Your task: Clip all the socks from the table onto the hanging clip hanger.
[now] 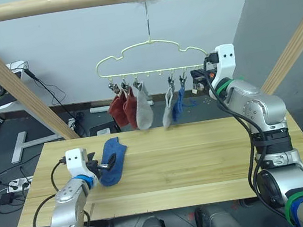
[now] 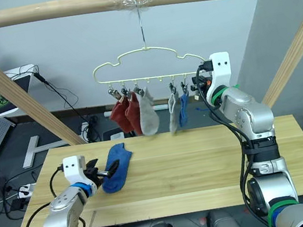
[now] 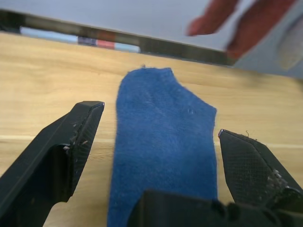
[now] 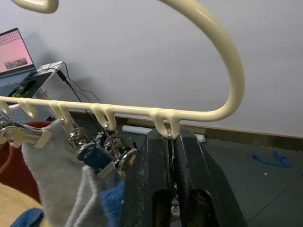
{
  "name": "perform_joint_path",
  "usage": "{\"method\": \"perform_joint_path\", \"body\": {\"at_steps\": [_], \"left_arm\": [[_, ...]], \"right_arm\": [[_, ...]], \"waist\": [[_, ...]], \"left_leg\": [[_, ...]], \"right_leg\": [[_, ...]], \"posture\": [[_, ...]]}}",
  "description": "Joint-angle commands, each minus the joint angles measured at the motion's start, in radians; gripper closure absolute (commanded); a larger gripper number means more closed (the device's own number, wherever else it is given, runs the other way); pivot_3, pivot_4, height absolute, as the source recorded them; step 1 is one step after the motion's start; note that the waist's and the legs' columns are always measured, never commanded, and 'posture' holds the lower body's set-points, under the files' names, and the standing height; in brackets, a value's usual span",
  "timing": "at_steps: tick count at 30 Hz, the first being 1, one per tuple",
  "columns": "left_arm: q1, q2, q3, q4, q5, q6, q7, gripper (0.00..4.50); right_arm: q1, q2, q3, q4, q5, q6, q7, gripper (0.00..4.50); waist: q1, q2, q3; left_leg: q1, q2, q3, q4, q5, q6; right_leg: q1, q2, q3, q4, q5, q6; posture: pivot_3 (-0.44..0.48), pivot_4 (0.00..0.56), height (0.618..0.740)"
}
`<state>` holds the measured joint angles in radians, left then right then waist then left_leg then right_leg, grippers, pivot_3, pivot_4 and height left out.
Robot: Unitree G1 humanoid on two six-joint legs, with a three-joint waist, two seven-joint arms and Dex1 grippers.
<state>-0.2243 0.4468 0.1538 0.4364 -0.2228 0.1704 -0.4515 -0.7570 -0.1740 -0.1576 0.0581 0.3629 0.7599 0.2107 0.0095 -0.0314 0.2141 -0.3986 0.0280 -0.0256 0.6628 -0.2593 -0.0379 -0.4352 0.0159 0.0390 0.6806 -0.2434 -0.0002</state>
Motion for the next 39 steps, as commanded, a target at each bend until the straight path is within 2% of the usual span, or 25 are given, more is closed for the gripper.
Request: {"method": "perform_joint_path", "body": {"at_steps": [1,7,16,21,25,31,32,35,38,39], "left_arm": [[-0.081,-0.014,-0.016,0.133,0.038,-0.082,-0.011,0.0],[-0.173,-0.037,-0.034,0.288,0.065,-0.148,-0.036,0.0],[-0.205,-0.041,-0.064,0.468,0.137,-0.201,-0.014,0.0],[-0.18,-0.055,-0.059,0.461,0.125,-0.22,-0.041,1.19],[-0.17,-0.061,-0.044,0.432,0.11,-0.212,-0.05,2.46],[-0.084,-0.081,-0.038,0.249,0.075,-0.159,-0.08,4.3],[-0.065,-0.087,-0.041,0.201,0.068,-0.15,-0.086,4.46],[0.05,-0.095,-0.122,-0.109,0.062,-0.113,-0.155,4.46],[0.1,-0.085,-0.162,-0.238,0.075,-0.084,-0.172,4.46],[0.118,-0.107,-0.171,-0.338,0.04,-0.05,-0.165,4.46]], "right_arm": [[0.003,-0.009,-0.016,-0.056,0.013,0.015,-0.013,4.49],[0.014,-0.01,-0.017,-0.069,0.013,0.027,-0.032,4.49],[0.017,-0.02,-0.018,-0.082,0.013,0.033,-0.044,4.49],[0.025,-0.024,-0.018,-0.094,0.016,0.039,-0.048,4.5],[0.026,-0.025,-0.017,-0.094,0.017,0.038,-0.047,4.5],[0.02,-0.022,-0.029,-0.078,0.016,0.026,-0.057,4.5],[0.019,-0.021,-0.032,-0.079,0.018,0.03,-0.058,4.5],[0.006,-0.026,-0.061,-0.085,0.05,0.075,-0.06,4.5],[-0.001,-0.033,-0.072,-0.086,0.061,0.092,-0.061,4.5],[-0.017,-0.037,-0.096,-0.082,0.082,0.126,-0.071,4.5]], "waist": [[-0.002,0.0,0.0],[-0.009,0.0,0.0],[-0.013,0.0,0.0],[-0.014,0.0,0.0],[-0.013,0.0,0.0],[-0.013,0.0,0.0],[-0.013,0.0,0.0],[-0.014,0.0,0.0],[-0.01,0.0,0.0],[-0.011,0.0,0.0]], "left_leg": [[0.0,0.0,0.0,0.0,0.0,0.0],[-0.001,0.0,0.0,0.0,0.0,0.0],[0.0,0.0,0.0,0.0,0.0,0.0],[0.0,0.0,0.0,0.0,0.0,0.0],[0.0,0.0,0.0,0.0,0.0,0.0],[0.0,0.0,0.0,0.0,0.0,0.0],[0.0,0.0,0.0,0.0,0.0,0.0],[-0.001,0.0,0.0,0.0,0.0,0.0],[-0.001,-0.001,0.0,-0.001,0.0,0.0],[-0.001,0.0,0.0,0.0,0.0,0.0]], "right_leg": [[0.0,0.0,0.0,0.0,0.0,0.0],[0.0,0.0,0.0,0.0,0.0,0.0],[0.0,0.0,0.0,0.0,0.0,0.001],[0.0,0.0,0.0,0.0,-0.001,0.002],[0.0,0.0,0.0,0.0,-0.001,0.001],[0.0,0.0,0.0,0.0,-0.001,0.001],[0.0,0.0,0.0,0.0,-0.001,0.001],[0.0,0.0,0.001,-0.001,0.0,0.001],[0.0,-0.001,0.0,-0.001,0.0,0.0],[0.0,-0.001,0.0,-0.001,0.0,0.001]], "posture": [[0.058,0.215,0.74],[0.045,0.217,0.74],[0.02,0.214,0.74],[0.016,0.211,0.74],[0.017,0.207,0.74],[0.024,0.198,0.74],[0.024,0.198,0.74],[0.022,0.194,0.74],[0.02,0.191,0.74],[0.017,0.187,0.74]]}}
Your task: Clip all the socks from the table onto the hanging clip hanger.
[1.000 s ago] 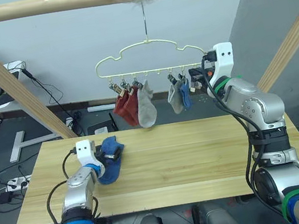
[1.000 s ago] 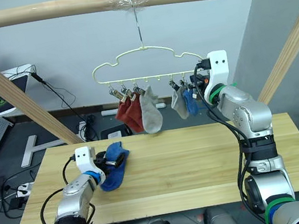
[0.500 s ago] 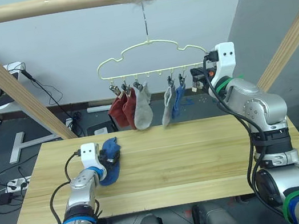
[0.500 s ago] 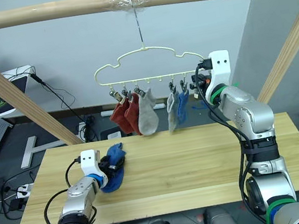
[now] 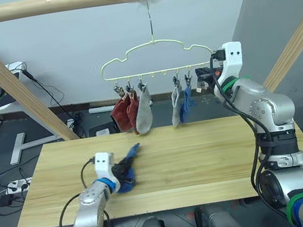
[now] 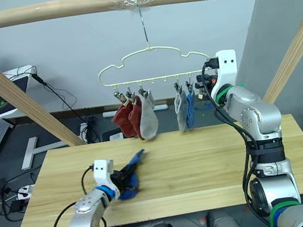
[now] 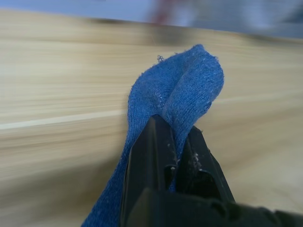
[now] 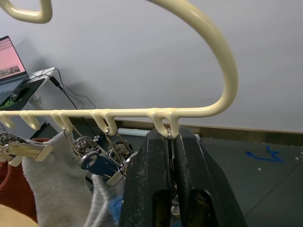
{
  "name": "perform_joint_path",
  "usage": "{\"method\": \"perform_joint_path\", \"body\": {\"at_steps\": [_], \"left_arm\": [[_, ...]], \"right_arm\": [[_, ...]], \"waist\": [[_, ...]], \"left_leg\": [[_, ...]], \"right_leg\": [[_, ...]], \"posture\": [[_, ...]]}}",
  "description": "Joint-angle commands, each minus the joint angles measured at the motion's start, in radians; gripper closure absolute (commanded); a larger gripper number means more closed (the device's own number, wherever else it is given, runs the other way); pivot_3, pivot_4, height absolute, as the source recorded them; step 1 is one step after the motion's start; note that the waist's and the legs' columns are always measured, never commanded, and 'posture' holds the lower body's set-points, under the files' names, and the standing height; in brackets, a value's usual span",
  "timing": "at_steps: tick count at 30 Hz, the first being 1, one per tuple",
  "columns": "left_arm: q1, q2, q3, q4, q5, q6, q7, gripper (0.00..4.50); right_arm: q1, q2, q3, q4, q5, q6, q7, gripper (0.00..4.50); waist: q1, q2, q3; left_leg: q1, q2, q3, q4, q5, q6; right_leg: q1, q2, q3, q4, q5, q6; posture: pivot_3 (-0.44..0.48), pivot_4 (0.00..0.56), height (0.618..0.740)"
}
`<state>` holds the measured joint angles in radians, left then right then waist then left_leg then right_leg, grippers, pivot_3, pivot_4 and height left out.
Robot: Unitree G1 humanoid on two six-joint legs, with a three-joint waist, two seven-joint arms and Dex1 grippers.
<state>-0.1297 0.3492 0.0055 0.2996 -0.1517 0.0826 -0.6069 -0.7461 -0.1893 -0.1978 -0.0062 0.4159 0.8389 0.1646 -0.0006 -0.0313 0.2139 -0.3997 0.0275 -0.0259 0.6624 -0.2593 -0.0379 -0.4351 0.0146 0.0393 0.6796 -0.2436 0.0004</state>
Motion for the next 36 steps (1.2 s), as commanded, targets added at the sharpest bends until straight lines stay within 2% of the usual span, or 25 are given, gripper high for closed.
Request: {"method": "perform_joint_path", "body": {"at_steps": [1,4,9,15,21,36], "left_arm": [[0.036,-0.027,-0.028,-0.275,-0.057,0.066,-0.005,4.46],[0.047,-0.063,-0.1,-0.456,-0.072,0.074,-0.022,4.46],[-0.016,-0.104,-0.194,-0.523,-0.004,0.035,0.007,4.46],[-0.075,-0.137,-0.251,-0.499,0.07,0.01,0.053,4.46],[-0.166,-0.21,-0.283,-0.381,0.164,-0.02,0.157,4.46],[-0.256,-0.269,-0.29,-0.271,0.182,-0.061,0.182,4.46]], "right_arm": [[-0.04,-0.025,-0.074,-0.014,0.044,0.073,-0.032,4.5],[-0.088,-0.025,-0.142,0.006,0.102,0.17,-0.069,4.5],[-0.155,0.004,-0.236,0.031,0.167,0.299,-0.153,4.5],[-0.213,0.046,-0.322,0.035,0.23,0.431,-0.238,4.5],[-0.255,0.082,-0.381,0.016,0.269,0.507,-0.306,4.5],[-0.274,0.157,-0.458,-0.045,0.306,0.606,-0.38,4.5]], "waist": [[-0.002,0.0,0.0],[0.0,0.0,0.0],[-0.005,0.0,0.0],[-0.005,0.0,0.0],[-0.006,0.001,0.001],[-0.03,0.002,0.001]], "left_leg": [[0.0,0.0,0.0,0.0,0.0,0.0],[0.0,0.0,0.001,0.001,0.0,0.0],[0.0,0.001,0.003,0.0,0.0,0.0],[0.0,0.001,0.002,0.0,0.0,0.0],[-0.001,-0.001,0.003,0.0,0.0,0.001],[-0.002,-0.001,0.003,-0.001,0.0,0.001]], "right_leg": [[0.0,0.001,0.0,0.0,0.0,0.001],[0.0,0.0,0.001,0.0,-0.001,0.001],[0.0,0.001,0.002,0.0,-0.001,0.002],[0.0,0.002,0.001,0.0,-0.001,0.002],[0.0,0.002,0.002,-0.001,-0.002,0.004],[0.0,0.002,0.001,-0.002,-0.003,0.005]], "posture": [[0.017,0.187,0.74],[0.019,0.188,0.74],[0.015,0.191,0.74],[0.004,0.196,0.74],[-0.01,0.201,0.74],[-0.031,0.204,0.74]]}}
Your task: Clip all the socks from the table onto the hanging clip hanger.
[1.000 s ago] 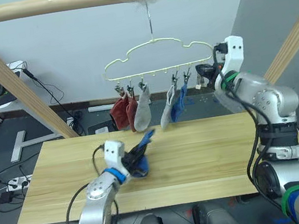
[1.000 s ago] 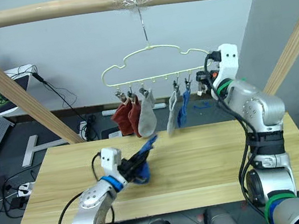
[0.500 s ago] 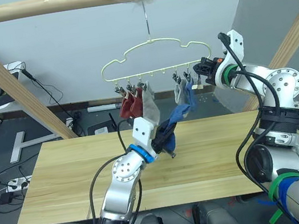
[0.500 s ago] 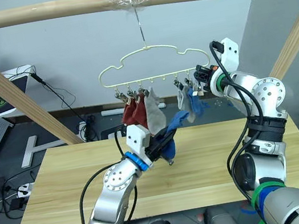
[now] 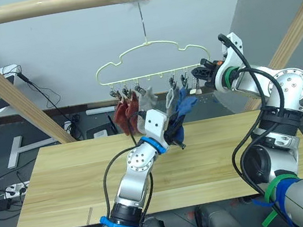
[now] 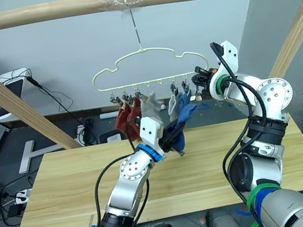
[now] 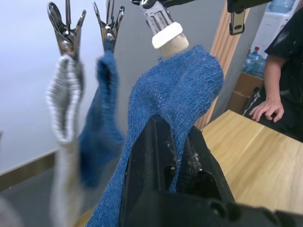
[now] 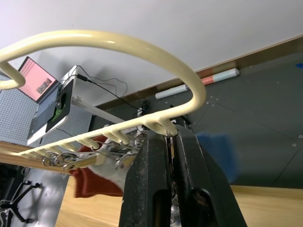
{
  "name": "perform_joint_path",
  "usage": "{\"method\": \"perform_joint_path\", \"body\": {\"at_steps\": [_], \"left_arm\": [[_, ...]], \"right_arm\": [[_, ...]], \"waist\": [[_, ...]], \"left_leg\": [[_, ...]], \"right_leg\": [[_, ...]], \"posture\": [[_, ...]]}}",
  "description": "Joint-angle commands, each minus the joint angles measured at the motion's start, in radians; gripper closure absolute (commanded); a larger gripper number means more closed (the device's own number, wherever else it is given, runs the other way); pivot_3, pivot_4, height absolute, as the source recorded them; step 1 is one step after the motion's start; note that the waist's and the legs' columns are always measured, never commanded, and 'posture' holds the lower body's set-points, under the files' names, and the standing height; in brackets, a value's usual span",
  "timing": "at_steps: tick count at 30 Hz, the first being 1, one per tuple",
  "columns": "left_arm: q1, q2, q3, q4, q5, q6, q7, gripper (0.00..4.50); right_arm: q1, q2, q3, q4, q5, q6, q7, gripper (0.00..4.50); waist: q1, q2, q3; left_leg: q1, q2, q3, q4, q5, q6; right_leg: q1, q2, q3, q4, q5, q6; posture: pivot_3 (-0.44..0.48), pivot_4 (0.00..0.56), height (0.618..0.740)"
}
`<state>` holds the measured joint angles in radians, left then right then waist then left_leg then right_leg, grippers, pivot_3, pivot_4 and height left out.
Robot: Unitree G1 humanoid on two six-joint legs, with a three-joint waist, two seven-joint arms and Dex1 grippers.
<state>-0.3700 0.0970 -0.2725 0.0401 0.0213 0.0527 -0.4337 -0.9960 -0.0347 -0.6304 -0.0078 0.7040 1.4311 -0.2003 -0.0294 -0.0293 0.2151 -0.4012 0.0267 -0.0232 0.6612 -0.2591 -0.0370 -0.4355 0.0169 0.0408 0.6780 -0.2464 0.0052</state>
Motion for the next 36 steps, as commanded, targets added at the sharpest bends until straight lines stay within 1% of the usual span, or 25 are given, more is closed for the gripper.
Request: {"method": "perform_joint_path", "body": {"at_steps": [1,11,21,23,24,27,29,30,31,32,35,36], "left_arm": [[-0.02,-0.02,-0.013,-0.005,0.01,-0.033,0.01,4.46],[-0.068,-0.047,0.008,0.034,0.012,-0.063,0.052,4.46],[-0.053,-0.061,-0.011,0.021,0.019,-0.057,0.055,4.46],[-0.056,-0.064,-0.011,0.025,0.02,-0.057,0.055,4.5],[-0.057,-0.066,-0.011,0.025,0.02,-0.055,0.055,4.5],[-0.058,-0.066,-0.013,0.027,0.019,-0.052,0.048,4.5],[-0.058,-0.066,-0.013,0.027,0.018,-0.048,0.046,4.5],[-0.059,-0.066,-0.013,0.028,0.016,-0.047,0.045,4.5],[-0.06,-0.067,-0.014,0.029,0.016,-0.046,0.044,4.5],[-0.06,-0.067,-0.015,0.03,0.016,-0.046,0.043,4.5],[-0.063,-0.082,-0.019,0.031,-0.004,-0.032,0.031,4.5],[-0.063,-0.089,-0.021,0.031,-0.015,-0.024,0.022,4.2]], "right_arm": [[-0.025,0.006,-0.028,-0.046,0.018,0.018,-0.018,4.5],[-0.036,0.025,-0.057,-0.049,0.02,0.039,-0.037,4.5],[-0.045,0.037,-0.08,-0.044,0.026,0.051,-0.036,4.5],[-0.046,0.041,-0.086,-0.046,0.035,0.056,-0.029,3.89],[-0.046,0.041,-0.087,-0.048,0.039,0.06,-0.025,3.7],[-0.051,0.037,-0.092,-0.045,0.043,0.061,-0.016,2.53],[-0.053,0.03,-0.093,-0.046,0.056,0.062,-0.003,1.84],[-0.053,0.029,-0.094,-0.048,0.06,0.064,0.002,1.79],[-0.05,0.026,-0.094,-0.052,0.064,0.067,0.009,1.25],[-0.049,0.024,-0.094,-0.055,0.066,0.069,0.013,1.02],[-0.036,-0.011,-0.056,-0.07,0.074,0.054,0.063,0.02],[-0.022,-0.044,-0.015,-0.084,0.073,0.041,0.104,0.0]], "waist": [[-0.001,0.0,0.0],[-0.002,0.0,0.0],[-0.002,0.0,0.0],[-0.002,0.0,0.0],[-0.002,0.0,0.0],[-0.004,0.001,0.001],[-0.004,0.001,0.001],[-0.005,0.001,0.001],[-0.005,0.001,0.001],[-0.005,0.001,0.001],[-0.004,0.002,0.001],[-0.004,0.002,0.001]], "left_leg": [[0.0,0.0,0.0,0.0,0.0,0.0],[0.0,0.0,0.0,0.0,0.0,0.0],[-0.001,0.0,0.0,-0.001,0.0,0.0],[-0.001,0.0,0.0,-0.001,0.0,0.0],[-0.001,0.0,0.0,-0.001,0.0,0.0],[-0.001,0.0,0.0,-0.001,0.0,0.0],[-0.001,0.0,0.0,-0.001,0.0,0.0],[-0.001,0.0,0.0,-0.001,0.0,0.0],[-0.001,0.0,0.0,-0.001,0.0,0.0],[-0.001,0.0,0.0,-0.001,0.0,0.0],[-0.001,0.0,0.0,-0.001,0.0,0.0],[-0.001,0.0,0.0,-0.001,0.0,0.0]], "right_leg": [[0.0,0.0,0.0,0.0,0.0,0.0],[0.0,0.0,0.0,0.0,0.0,0.001],[0.0,0.001,0.0,-0.001,-0.001,0.001],[0.0,0.001,0.0,-0.001,-0.001,0.001],[0.0,0.001,-0.001,-0.001,-0.001,0.001],[-0.001,0.001,0.0,-0.001,-0.001,0.001],[-0.001,0.001,0.0,-0.001,-0.001,0.001],[-0.001,0.001,0.0,-0.001,-0.001,0.001],[-0.001,0.001,0.0,-0.001,-0.001,0.001],[-0.001,0.001,0.0,-0.001,-0.001,0.001],[-0.001,0.002,0.0,-0.001,-0.001,0.001],[-0.001,0.002,0.0,-0.001,-0.001,0.001]], "posture": [[-0.031,0.204,0.74],[-0.031,0.204,0.74],[-0.03,0.205,0.74],[-0.029,0.205,0.74],[-0.029,0.205,0.74],[-0.027,0.204,0.74],[-0.027,0.204,0.74],[-0.03,0.202,0.74],[-0.03,0.202,0.74],[-0.03,0.202,0.74],[-0.031,0.2,0.74],[-0.031,0.2,0.74]]}}
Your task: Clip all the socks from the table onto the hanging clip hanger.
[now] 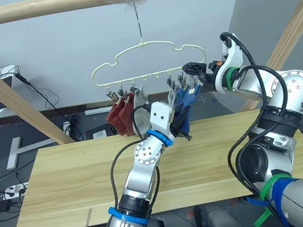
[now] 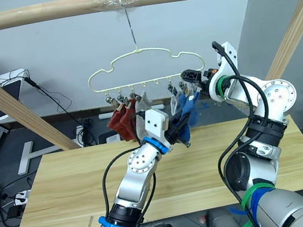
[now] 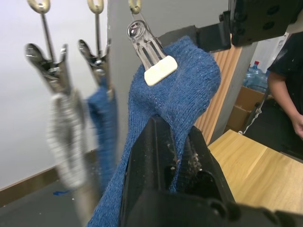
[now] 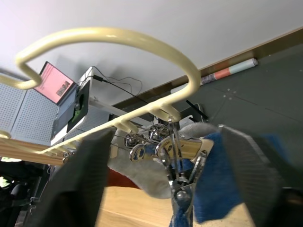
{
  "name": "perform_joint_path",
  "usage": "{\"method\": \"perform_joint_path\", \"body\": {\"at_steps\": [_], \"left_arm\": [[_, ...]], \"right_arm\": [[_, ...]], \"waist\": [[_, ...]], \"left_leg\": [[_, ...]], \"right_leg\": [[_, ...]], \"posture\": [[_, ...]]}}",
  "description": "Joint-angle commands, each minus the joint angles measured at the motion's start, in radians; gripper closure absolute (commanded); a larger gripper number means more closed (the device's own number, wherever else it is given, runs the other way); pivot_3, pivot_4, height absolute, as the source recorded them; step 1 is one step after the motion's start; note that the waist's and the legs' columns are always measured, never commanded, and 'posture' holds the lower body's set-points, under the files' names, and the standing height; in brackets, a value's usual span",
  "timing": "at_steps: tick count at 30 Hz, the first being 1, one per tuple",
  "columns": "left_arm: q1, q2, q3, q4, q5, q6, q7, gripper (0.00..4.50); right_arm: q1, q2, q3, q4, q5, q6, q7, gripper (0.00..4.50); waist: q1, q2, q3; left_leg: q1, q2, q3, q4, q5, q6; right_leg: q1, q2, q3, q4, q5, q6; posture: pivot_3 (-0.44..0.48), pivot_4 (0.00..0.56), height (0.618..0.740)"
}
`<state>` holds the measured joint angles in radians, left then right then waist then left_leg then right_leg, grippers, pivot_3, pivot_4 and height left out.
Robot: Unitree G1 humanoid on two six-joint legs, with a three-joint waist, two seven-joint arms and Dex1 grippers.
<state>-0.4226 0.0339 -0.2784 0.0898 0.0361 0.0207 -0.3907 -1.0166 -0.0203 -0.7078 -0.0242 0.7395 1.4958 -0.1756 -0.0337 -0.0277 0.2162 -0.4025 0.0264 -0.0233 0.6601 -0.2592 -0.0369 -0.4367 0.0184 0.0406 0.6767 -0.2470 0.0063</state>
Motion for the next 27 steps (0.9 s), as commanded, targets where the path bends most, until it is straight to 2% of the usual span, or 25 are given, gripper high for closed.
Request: {"method": "perform_joint_path", "body": {"at_steps": [1,4,10,13,14,18,23,27], "left_arm": [[-0.011,-0.029,-0.02,-0.017,-0.035,0.011,-0.034,3.87],[-0.005,-0.045,-0.018,-0.018,-0.069,0.044,-0.064,3.06],[0.011,-0.039,-0.015,-0.034,-0.106,0.095,-0.099,1.13],[0.04,0.016,0.025,-0.052,-0.121,0.123,-0.119,0.18],[0.057,0.057,0.055,-0.067,-0.13,0.138,-0.129,0.04],[0.125,0.191,0.146,-0.139,-0.18,0.18,-0.171,0.04],[0.235,0.411,0.409,-0.255,-0.362,0.344,-0.26,0.04],[0.312,0.603,0.58,-0.256,-0.411,0.414,-0.309,0.04]], "right_arm": [[0.015,-0.085,0.097,-0.083,0.039,-0.031,0.115,0.0],[0.067,-0.144,0.176,-0.125,0.039,-0.052,0.186,0.0],[0.128,-0.184,0.209,-0.167,0.045,-0.088,0.233,0.0],[0.198,-0.262,0.261,-0.211,0.03,-0.12,0.296,0.0],[0.24,-0.305,0.294,-0.232,0.024,-0.143,0.337,0.0],[0.368,-0.434,0.4,-0.274,-0.007,-0.267,0.473,0.0],[0.496,-0.578,0.476,-0.304,-0.072,-0.432,0.631,0.0],[0.571,-0.681,0.476,-0.288,-0.128,-0.574,0.736,0.0]], "waist": [[0.001,0.0,0.0],[-0.002,0.0,0.0],[-0.01,0.0,0.0],[-0.017,0.0,0.0],[-0.018,0.0,0.0],[-0.026,0.001,0.001],[-0.026,0.0,0.002],[-0.021,0.0,0.003]], "left_leg": [[0.0,0.0,0.0,0.0,0.0,0.0],[-0.001,-0.001,0.0,0.0,0.0,0.0],[-0.001,0.0,0.0,0.0,0.0,0.0],[-0.001,0.001,0.0,0.0,0.0,0.0],[-0.001,0.001,0.0,0.0,0.0,0.0],[-0.001,0.001,0.0,-0.001,0.0,0.0],[0.0,0.003,0.001,-0.001,0.0,0.0],[0.001,0.003,0.0,-0.001,0.0,0.0]], "right_leg": [[0.0,0.0,0.0,-0.001,0.0,0.0],[0.0,0.0,0.0,-0.003,0.0,0.0],[-0.001,0.001,0.0,-0.002,-0.001,0.001],[-0.001,0.001,0.001,-0.002,-0.001,0.001],[0.0,0.001,0.0,-0.002,-0.001,0.001],[-0.001,0.003,0.001,-0.003,-0.001,0.001],[-0.002,0.004,0.002,-0.002,-0.001,0.001],[-0.002,0.004,0.0,-0.001,-0.001,0.001]], "posture": [[-0.038,0.197,0.74],[-0.045,0.195,0.74],[-0.046,0.193,0.74],[-0.043,0.19,0.74],[-0.043,0.19,0.74],[-0.021,0.189,0.74],[0.008,0.189,0.74],[0.028,0.187,0.74]]}}
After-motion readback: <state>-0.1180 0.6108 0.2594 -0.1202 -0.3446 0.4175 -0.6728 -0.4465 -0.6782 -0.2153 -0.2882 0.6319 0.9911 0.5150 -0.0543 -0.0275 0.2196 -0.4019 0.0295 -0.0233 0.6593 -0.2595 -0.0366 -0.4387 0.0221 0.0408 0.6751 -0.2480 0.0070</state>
